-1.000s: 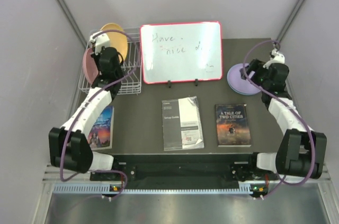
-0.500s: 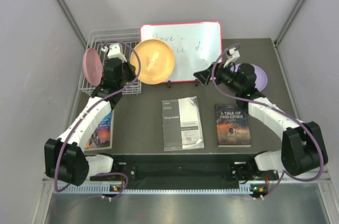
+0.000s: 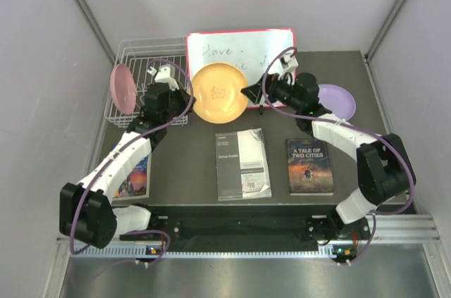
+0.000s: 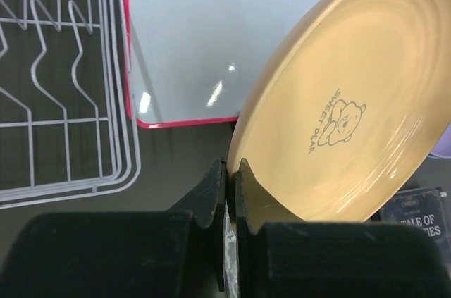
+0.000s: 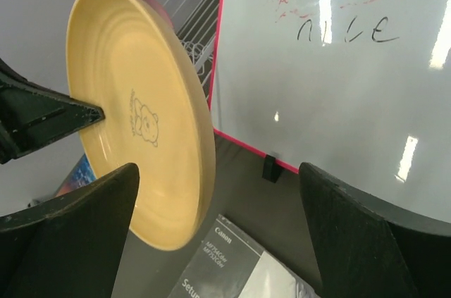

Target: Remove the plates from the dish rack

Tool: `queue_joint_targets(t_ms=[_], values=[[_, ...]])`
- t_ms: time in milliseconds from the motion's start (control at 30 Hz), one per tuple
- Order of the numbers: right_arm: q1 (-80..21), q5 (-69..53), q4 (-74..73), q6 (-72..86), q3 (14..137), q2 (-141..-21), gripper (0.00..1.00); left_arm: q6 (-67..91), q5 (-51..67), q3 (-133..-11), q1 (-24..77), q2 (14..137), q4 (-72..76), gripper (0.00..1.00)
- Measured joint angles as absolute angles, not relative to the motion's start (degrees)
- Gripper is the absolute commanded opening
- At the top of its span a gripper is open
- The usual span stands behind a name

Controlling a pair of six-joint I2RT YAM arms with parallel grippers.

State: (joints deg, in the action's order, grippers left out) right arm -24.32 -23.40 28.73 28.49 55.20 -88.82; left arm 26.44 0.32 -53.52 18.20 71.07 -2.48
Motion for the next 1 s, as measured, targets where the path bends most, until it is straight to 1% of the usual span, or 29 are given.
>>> queue_joint_targets(t_ms=[33,133,167,200,233,267,300,333,400,433,500,533,567,633,800,833,867,1000], values=[[-24.4,-23.2,28.7,28.5,55.7,-89.4,0.75,26.8,1.0,-53.4,18.3,71.0,-2.5,0.0],[-24.6,-22.9,28.1,28.2,57.6,-91.5,0.55,27.4,2.6,-53.0,18.9,71.0,-2.1,0.0],[-24.7,-22.8,27.9,28.0,57.9,-92.0,0.4,27.4,2.9,-52.9,19.1,71.0,-2.1,0.0],[-24.8,-22.7,27.7,28.1,58.2,-92.5,0.34,27.5,3.3,-52.8,19.4,71.0,-2.0,0.0],[-24.9,-22.6,27.6,28.0,58.2,-92.8,0.25,27.6,3.5,-52.7,19.5,71.0,-2.0,0.0],[-24.9,-22.7,27.4,28.3,58.2,-92.9,0.06,27.6,3.7,-52.6,19.6,71.0,-1.7,0.0],[-25.0,-22.8,27.4,28.2,58.2,-93.0,0.03,27.6,3.7,-52.3,19.7,71.0,-1.3,0.0],[-25.1,-23.0,27.5,27.9,58.2,-93.0,0.01,27.6,4.0,-52.1,19.7,71.0,-1.2,0.04],[-25.4,-21.7,27.0,27.1,58.1,-92.9,0.0,27.5,4.1,-51.9,19.7,71.0,-1.0,0.31],[-25.5,-20.7,26.7,26.6,57.9,-92.7,0.0,27.5,4.1,-51.9,19.7,71.0,-0.9,0.56],[-25.4,-18.4,25.4,26.1,56.6,-91.2,0.0,26.8,3.6,-51.9,20.0,70.8,-0.6,0.72],[-24.9,-16.5,24.4,25.8,55.2,-89.7,0.0,26.7,2.9,-51.9,20.1,70.6,-0.6,0.83],[-24.1,-15.1,23.3,25.5,53.8,-87.7,0.0,26.6,1.5,-51.9,20.0,70.3,-0.7,0.87],[-21.4,-12.2,21.6,25.2,50.8,-83.0,0.0,25.7,-0.9,-51.9,20.0,69.6,-0.7,0.89],[-9.1,-3.9,18.0,25.0,44.7,-70.7,0.01,23.5,-8.5,-51.9,19.9,67.7,-1.0,0.91],[-6.4,-2.0,17.0,24.9,43.8,-68.4,0.03,22.7,-10.6,-51.9,19.9,67.2,-1.4,0.93],[-3.8,0.0,16.1,24.8,43.1,-66.6,0.03,21.9,-12.7,-51.9,19.9,66.8,-1.8,0.99],[4.7,4.2,13.0,24.6,42.2,-64.5,0.03,17.9,-21.2,-51.9,19.9,64.0,-1.7,0.99]])
